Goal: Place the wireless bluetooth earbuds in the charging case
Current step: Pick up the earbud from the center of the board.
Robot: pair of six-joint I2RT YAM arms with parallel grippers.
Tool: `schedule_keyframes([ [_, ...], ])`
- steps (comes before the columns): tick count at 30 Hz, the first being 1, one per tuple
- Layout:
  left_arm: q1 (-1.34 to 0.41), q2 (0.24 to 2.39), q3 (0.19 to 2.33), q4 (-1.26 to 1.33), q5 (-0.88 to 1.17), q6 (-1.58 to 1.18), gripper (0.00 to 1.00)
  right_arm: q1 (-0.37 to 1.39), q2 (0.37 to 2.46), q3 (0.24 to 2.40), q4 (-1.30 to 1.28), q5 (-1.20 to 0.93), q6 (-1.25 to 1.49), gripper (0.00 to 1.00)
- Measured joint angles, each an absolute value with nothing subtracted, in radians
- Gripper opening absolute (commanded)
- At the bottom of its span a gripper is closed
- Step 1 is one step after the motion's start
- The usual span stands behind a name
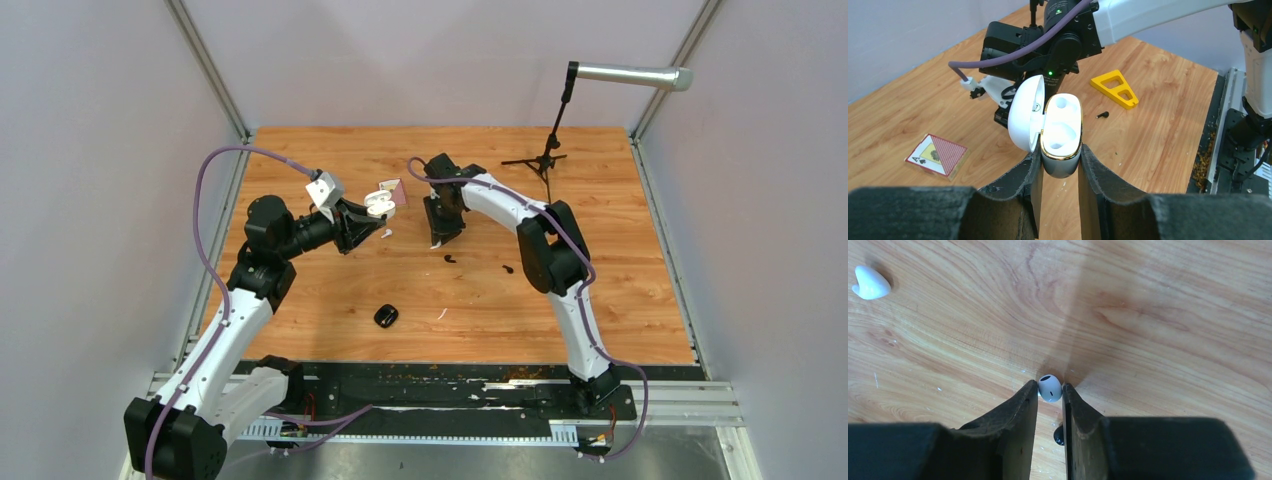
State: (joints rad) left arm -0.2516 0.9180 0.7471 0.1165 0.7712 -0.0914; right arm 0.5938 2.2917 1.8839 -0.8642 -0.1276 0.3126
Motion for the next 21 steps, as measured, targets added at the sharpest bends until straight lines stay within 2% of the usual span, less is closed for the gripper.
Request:
schedule_keyframes([
  [4,-0.252,0.918,0.747,0.117,0.769,-0.092,0.00,0.595,2.292,1.884,-0.865,-0.128,0.311,0.18],
  [9,-0.252,0.918,0.747,0.117,0.767,-0.091,0.00,0.595,2.292,1.884,-0.864,-0.130,0.308,0.00],
  [21,-0.252,0.930,0.742,0.149,0.761,-0.097,0.00,0.591,2.240,1.856,-0.857,-0.125,0.239,0.00],
])
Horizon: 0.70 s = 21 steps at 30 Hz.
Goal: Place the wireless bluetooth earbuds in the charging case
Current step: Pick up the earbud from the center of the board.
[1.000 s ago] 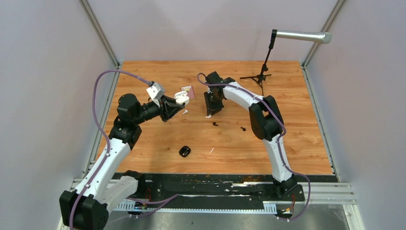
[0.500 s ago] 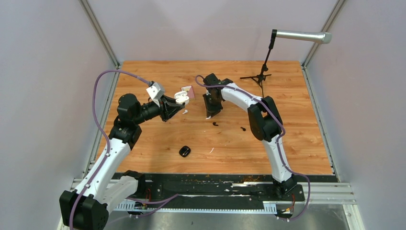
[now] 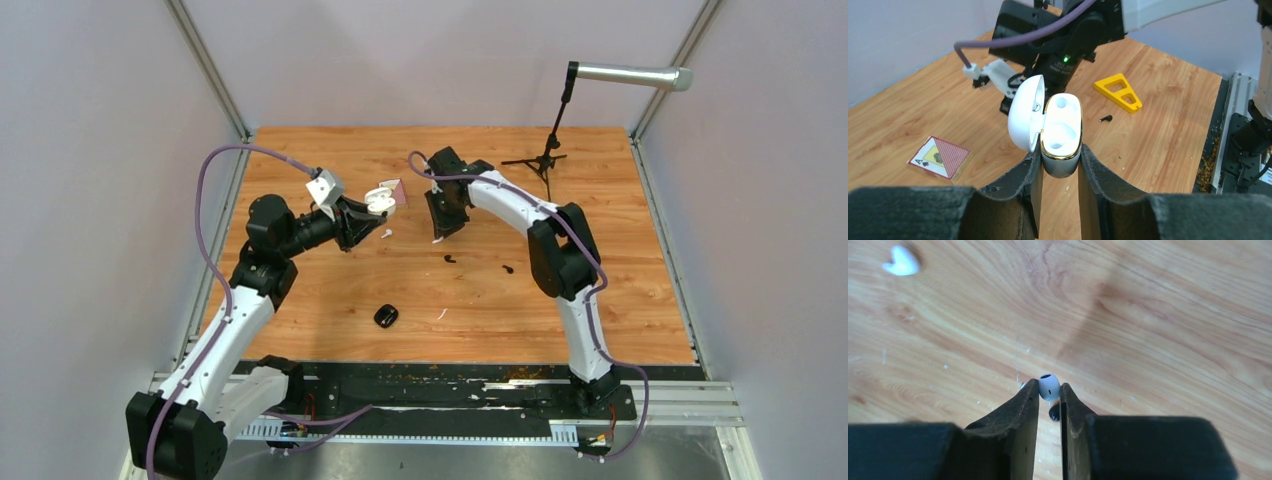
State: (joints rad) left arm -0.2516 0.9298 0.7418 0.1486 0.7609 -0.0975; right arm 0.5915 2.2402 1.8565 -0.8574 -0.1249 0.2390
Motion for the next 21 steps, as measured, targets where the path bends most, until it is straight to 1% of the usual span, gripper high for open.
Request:
schedule_keyframes([
  [3,-0.252,0.946,0.740,0.169,0.761,-0.107,0.00,0.587,2.169,1.845,-0.854,-0.126,0.208,0.00],
  [4,-0.252,0.953,0.740,0.176,0.761,-0.111,0.00,0.586,2.115,1.838,-0.850,-0.128,0.188,0.00],
  [5,-0.252,0.960,0.740,0.184,0.761,-0.115,0.00,0.585,2.112,1.838,-0.850,-0.128,0.187,0.00],
  [13,-0.251,1.020,0.739,0.270,0.762,-0.178,0.00,0.577,1.787,1.759,-0.797,-0.141,0.014,0.00],
  [21,-0.255,1.084,0.739,0.388,0.815,-0.247,0.00,0.598,1.343,1.515,-0.504,-0.254,-0.339,0.00],
])
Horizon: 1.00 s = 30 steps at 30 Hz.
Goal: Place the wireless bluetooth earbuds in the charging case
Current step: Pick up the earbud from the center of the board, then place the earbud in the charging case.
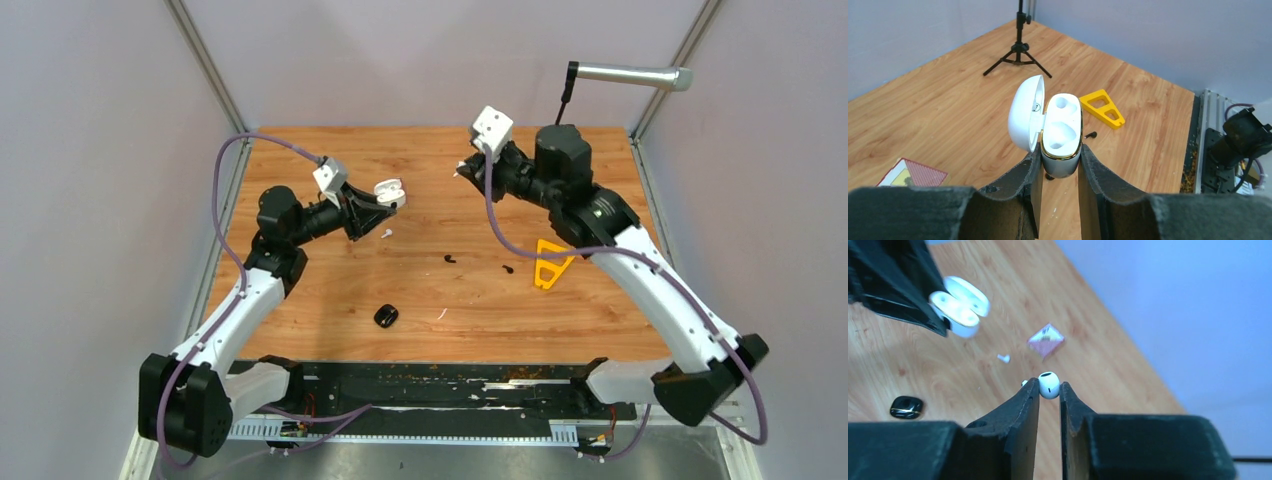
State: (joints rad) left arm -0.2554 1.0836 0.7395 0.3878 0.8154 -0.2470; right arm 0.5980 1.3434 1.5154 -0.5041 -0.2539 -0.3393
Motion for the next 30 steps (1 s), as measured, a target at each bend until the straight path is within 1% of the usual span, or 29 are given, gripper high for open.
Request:
schedule_keyframes([
  [4,-0.274,1.086,0.739,0.416,0.855,-0.253,0.00,0.667,1.232,1.446,-0.369,-0.293,-0.531,0.00],
  [8,-0.297,1.086,0.740,0.425,0.891,-0.247,0.00,0.730,1.225,1.411,-0.284,-0.322,-0.699,0.00],
  [16,-0.314,1.084,0.740,0.425,0.934,-0.230,0.00,0.799,1.228,1.325,-0.223,-0.359,-0.994,0.00],
  [30,-0.315,1.069,0.743,0.432,0.942,-0.235,0.00,0.866,1.251,1.288,-0.177,-0.373,-1.195,0.00],
])
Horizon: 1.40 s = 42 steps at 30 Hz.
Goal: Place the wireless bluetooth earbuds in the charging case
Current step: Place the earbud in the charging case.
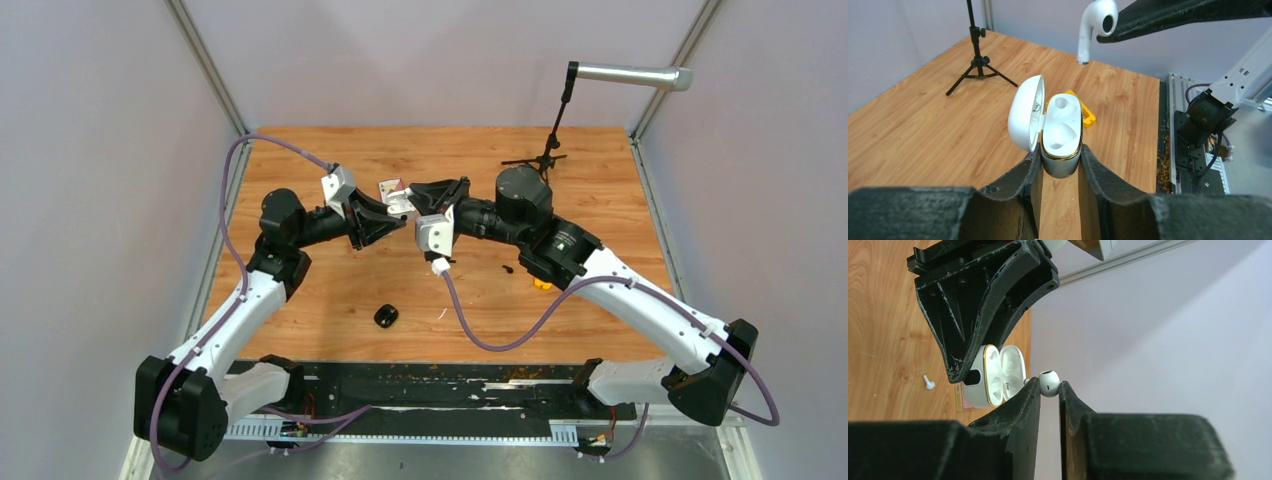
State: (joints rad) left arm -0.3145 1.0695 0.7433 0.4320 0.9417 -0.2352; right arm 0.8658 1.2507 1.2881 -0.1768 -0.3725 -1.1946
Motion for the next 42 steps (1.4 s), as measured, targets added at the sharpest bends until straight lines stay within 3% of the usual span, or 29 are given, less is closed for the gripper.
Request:
schedule_keyframes([
  [42,-0.316,1.055,0.743,0.431,0.936,-0.215,0.00,0.870,1.320,1.365,-0.323,-0.332,-1.337,0.00],
])
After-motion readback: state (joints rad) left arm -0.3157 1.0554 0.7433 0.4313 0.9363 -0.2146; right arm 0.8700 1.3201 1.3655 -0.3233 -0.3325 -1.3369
